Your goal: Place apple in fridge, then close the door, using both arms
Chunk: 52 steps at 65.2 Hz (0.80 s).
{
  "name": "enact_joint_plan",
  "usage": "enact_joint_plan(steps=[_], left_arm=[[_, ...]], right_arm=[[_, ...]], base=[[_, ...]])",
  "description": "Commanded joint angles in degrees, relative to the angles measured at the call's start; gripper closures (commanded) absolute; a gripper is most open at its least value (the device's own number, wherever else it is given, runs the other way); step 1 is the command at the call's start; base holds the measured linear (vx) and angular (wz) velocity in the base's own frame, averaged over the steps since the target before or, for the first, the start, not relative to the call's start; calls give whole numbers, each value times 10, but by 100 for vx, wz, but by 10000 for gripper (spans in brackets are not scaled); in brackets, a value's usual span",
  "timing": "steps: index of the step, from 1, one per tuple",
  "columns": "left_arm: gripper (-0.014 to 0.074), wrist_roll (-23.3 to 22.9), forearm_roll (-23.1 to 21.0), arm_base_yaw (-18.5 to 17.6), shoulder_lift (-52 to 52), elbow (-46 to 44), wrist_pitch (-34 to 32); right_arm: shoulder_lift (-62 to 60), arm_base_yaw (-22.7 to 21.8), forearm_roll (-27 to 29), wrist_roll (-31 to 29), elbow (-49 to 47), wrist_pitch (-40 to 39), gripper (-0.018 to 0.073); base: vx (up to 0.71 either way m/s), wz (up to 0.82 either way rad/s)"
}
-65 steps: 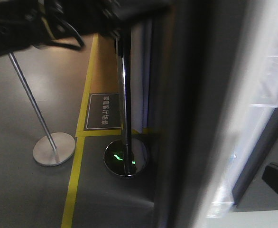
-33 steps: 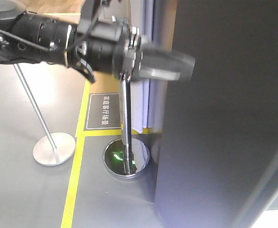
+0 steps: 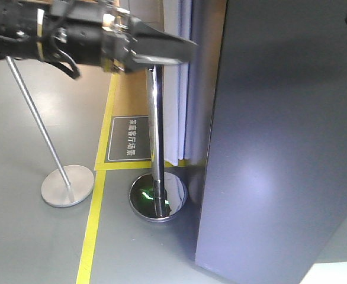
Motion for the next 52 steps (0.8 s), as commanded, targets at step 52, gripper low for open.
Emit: enact_joint_plan(steps=[52], left_arm=[[240, -3, 21, 123, -25, -16, 108]], right_arm=[[322, -82, 69, -36, -313, -37, -24]], base=[[0, 0]])
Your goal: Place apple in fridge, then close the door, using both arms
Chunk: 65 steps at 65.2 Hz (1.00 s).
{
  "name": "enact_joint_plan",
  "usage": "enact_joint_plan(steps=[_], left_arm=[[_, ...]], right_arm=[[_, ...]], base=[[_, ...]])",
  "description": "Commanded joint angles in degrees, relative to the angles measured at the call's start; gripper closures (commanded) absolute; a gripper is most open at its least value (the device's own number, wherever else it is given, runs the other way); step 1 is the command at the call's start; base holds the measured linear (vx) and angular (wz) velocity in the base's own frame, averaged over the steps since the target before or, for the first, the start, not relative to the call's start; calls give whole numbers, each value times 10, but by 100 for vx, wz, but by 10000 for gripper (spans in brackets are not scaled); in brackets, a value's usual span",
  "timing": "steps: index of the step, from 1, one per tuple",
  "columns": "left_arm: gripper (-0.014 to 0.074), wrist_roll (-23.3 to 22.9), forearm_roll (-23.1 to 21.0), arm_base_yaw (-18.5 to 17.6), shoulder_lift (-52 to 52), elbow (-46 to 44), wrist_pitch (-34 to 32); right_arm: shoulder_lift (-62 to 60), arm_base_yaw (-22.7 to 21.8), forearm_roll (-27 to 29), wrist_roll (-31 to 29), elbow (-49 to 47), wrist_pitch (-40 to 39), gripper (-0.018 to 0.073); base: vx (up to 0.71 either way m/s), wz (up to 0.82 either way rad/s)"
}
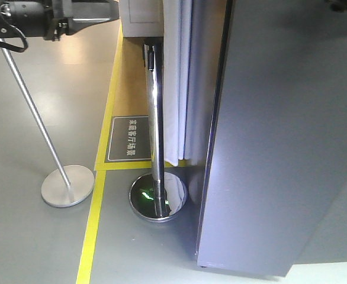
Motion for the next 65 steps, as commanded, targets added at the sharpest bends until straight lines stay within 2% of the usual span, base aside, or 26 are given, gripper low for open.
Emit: enact_joint_plan(steps=[1, 14, 29, 45, 55, 61, 65], left_arm=[[240, -3, 21, 1, -25, -16, 22], [240, -3, 21, 1, -23, -16, 40], [240, -3, 21, 1, -21, -16, 59], [243, -3, 21, 1, -21, -16, 81], [274, -3, 21, 3, -24, -16, 123], [316, -3, 20, 10, -28, -18, 134], [360, -3, 20, 17, -35, -18, 132]], right_arm=[[11, -26, 4, -3, -44, 14, -24], [48, -48, -2, -3, -103, 104, -24], [87, -48, -22, -3, -167, 173, -24], [38, -48, -36, -6, -179, 238, 16], [-27, -48, -33, -7, -179, 334, 106], [-66, -48, -29, -7, -179, 396, 209], [-91, -48, -22, -7, -179, 434, 308]], base=[[0, 0], [0, 0], [0, 0], [0, 0], [0, 0], [0, 0], [0, 0]])
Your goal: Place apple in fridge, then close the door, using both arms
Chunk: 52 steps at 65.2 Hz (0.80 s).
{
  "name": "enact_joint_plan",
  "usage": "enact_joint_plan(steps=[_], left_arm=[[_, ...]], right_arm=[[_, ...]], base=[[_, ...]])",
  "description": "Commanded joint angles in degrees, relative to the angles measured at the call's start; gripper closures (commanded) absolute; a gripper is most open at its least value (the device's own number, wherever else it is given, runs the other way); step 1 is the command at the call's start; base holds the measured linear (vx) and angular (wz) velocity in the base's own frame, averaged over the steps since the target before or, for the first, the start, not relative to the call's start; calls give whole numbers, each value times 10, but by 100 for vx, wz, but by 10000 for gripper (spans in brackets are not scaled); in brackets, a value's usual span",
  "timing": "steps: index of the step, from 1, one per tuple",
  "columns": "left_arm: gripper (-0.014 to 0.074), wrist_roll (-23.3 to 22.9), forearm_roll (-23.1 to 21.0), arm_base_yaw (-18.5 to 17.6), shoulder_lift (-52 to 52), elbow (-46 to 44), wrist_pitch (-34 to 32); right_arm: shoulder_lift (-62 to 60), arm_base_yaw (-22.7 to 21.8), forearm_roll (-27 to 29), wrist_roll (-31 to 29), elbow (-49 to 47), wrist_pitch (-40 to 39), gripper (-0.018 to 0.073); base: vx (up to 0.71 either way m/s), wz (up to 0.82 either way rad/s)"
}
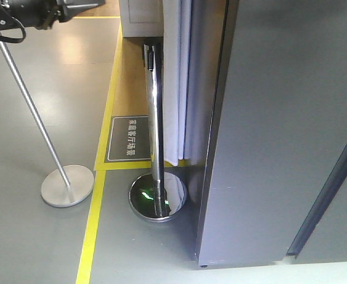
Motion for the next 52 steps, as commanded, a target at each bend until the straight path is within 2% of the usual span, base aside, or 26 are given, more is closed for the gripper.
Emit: enact_joint_plan(steps=[1, 11, 18, 23, 29, 37, 52], left_arm=[[372, -3, 21, 9, -36, -18, 21], [506, -3, 21, 25, -56, -18, -5], [606, -3, 21, 32, -77, -18, -47], [606, -3, 21, 38, -93, -18, -97], [605, -3, 21, 40, -111, -15, -152], [605, -3, 21, 40, -145, 27, -190], [605, -2, 21, 40, -248, 212, -171]], right_arm=[[-67, -1, 25, -5, -19, 49, 332], [-121, -1, 42, -13, -19, 136, 573], [-146, -1, 52, -16, -19, 194, 569], [-159, -1, 60, -17, -13, 247, 567], [-182, -1, 84, -29, 25, 272, 564], [-240, -1, 133, -101, 141, 259, 564], [-390, -1, 154, -174, 407, 184, 564]], base=[[0, 0], [0, 0], [0, 0], [0, 0], [0, 0], [0, 0], [0, 0]])
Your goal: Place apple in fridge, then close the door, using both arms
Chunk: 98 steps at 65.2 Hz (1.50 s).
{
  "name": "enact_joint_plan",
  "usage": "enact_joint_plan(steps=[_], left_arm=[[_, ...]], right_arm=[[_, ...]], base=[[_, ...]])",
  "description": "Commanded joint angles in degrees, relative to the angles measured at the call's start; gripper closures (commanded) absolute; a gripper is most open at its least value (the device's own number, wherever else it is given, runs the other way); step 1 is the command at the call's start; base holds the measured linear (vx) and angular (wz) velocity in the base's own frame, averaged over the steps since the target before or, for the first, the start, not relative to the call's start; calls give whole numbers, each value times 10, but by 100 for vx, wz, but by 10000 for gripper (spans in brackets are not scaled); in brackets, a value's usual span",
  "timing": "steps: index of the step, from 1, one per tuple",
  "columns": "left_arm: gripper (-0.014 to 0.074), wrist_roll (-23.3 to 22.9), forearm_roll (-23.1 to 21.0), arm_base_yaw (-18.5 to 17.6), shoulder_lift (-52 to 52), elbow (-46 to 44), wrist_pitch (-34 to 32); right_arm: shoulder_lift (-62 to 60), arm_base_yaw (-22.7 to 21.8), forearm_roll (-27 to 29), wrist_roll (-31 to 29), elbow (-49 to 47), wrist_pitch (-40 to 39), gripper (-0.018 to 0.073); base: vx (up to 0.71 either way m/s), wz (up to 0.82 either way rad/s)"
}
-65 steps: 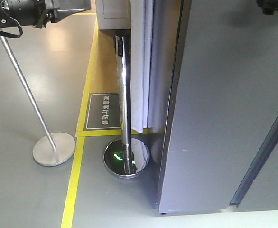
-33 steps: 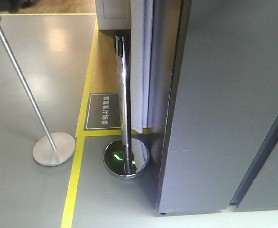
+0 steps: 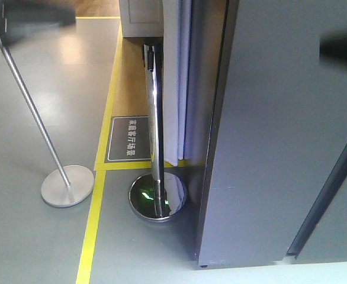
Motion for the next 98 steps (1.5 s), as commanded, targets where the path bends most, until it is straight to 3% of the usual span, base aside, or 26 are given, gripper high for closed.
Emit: enact_joint_plan(steps=[1, 13, 20, 36, 91, 98], left_arm=[[605, -2, 21, 0, -58, 67, 33], [605, 2, 21, 0, -164, 268, 133], [605, 2, 20, 0, -229, 380, 192], [605, -2, -7, 0, -333, 528, 289], [605, -2, -20, 0, -346, 537, 274], [605, -2, -50, 0, -346, 537, 274]], right_arm=[[-69, -1, 36, -36, 88, -59, 564], [-204, -1, 26, -43, 292, -155, 564], [-270, -1, 28, -39, 377, -165, 564], [-347, -1, 27, -39, 441, -161, 561], [-356, -1, 31, -39, 441, -159, 561], [-356, -1, 31, -39, 441, -159, 561]], base=[[0, 0], [0, 0], [0, 0], [0, 0], [0, 0], [0, 0]])
